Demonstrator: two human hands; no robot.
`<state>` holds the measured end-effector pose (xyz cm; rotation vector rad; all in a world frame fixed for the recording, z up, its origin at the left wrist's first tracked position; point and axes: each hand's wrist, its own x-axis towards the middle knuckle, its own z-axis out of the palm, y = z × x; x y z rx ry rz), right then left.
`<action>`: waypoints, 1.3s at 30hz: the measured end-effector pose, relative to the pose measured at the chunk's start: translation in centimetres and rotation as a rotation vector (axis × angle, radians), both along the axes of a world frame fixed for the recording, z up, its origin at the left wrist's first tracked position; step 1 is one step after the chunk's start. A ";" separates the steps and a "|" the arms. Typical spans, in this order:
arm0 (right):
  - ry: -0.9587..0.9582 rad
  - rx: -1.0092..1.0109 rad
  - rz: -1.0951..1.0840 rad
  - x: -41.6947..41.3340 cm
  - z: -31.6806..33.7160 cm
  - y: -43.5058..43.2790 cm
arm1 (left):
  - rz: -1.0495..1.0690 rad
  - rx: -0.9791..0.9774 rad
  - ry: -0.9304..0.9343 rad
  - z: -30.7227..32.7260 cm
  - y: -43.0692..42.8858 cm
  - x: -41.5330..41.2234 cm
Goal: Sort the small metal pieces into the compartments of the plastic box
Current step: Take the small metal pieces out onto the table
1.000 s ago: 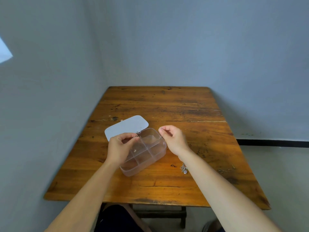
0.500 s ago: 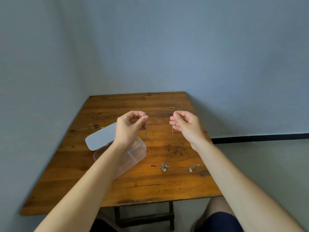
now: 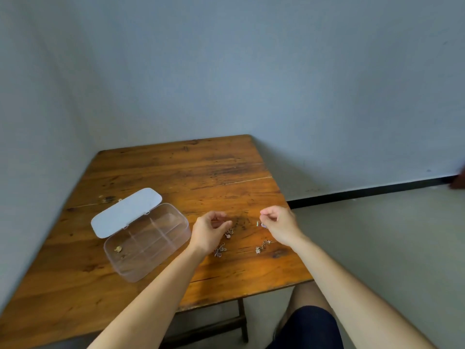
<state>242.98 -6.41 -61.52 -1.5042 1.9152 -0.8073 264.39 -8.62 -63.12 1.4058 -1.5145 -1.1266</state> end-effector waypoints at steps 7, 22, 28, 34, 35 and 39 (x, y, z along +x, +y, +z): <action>0.007 -0.047 0.009 1.2 1.9 0.1 | 0.000 -0.064 -0.043 2.5 -0.2 2.1; -0.080 -0.112 0.308 14.6 1.5 0.0 | 0.233 -0.152 -0.437 4.0 2.7 17.0; -0.029 -0.149 0.424 18.4 2.3 -0.4 | 0.534 -0.163 -0.460 3.2 3.5 21.5; 0.132 -0.150 0.635 21.8 3.0 -1.1 | 0.622 -0.040 -0.370 0.0 3.5 24.0; 0.198 -0.144 0.683 22.5 2.9 -1.4 | 0.598 -0.023 -0.394 -0.8 3.5 24.2; 0.406 -0.099 0.911 25.2 2.9 -3.0 | 0.565 -0.028 -0.547 -2.6 3.6 24.0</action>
